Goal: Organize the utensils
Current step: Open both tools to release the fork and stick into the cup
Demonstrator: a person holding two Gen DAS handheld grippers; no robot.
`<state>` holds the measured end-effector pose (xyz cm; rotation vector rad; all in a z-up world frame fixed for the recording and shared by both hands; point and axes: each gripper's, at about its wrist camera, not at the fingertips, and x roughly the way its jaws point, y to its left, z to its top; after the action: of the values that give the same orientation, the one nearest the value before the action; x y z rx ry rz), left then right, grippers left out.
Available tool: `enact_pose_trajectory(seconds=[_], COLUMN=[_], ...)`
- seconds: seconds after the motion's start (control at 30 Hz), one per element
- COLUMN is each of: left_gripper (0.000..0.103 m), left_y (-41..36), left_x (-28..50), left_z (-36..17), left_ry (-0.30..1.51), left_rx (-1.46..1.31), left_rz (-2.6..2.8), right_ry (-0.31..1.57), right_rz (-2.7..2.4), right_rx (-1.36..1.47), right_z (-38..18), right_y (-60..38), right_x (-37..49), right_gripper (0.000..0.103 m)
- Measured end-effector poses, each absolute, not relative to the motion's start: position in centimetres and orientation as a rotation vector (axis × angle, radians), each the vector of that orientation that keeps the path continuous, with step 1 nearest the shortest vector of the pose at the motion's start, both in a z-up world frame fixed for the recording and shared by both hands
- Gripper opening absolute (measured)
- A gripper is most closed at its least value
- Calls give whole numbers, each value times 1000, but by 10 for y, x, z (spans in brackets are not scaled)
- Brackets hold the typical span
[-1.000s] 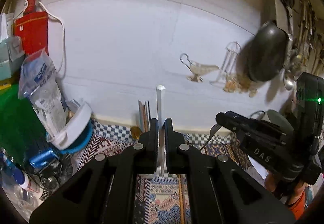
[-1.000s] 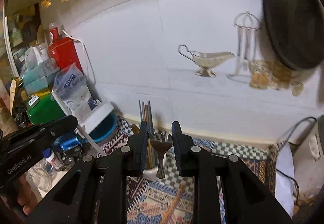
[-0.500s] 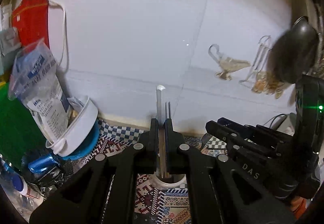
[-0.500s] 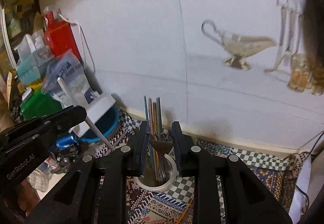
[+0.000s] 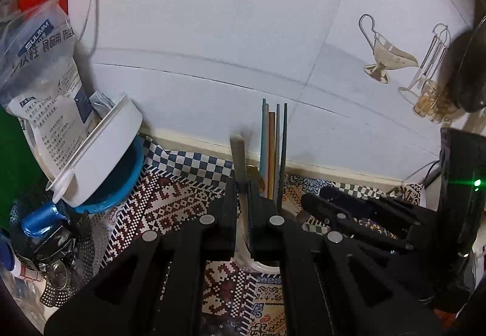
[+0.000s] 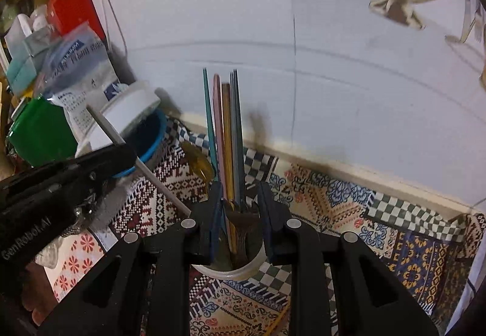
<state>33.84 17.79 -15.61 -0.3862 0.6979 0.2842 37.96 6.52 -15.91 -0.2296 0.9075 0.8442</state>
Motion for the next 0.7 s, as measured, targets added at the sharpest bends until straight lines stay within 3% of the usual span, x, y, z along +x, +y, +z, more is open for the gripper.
enact_pose_trajectory(seconds=[0.33,0.7], left_gripper=[4,18], left_y=[171,150], left_x=[338,302], left_z=[-146,-101], left_ry=[712,636], left_rx=[-332,-273], left_rz=[293,276], right_ry=[945,806], right_rz=[851,828], right_rx=[-234,-191], right_z=[-158,-102], right_y=[64,27], right_x=[378,352], right_gripper=[23,27])
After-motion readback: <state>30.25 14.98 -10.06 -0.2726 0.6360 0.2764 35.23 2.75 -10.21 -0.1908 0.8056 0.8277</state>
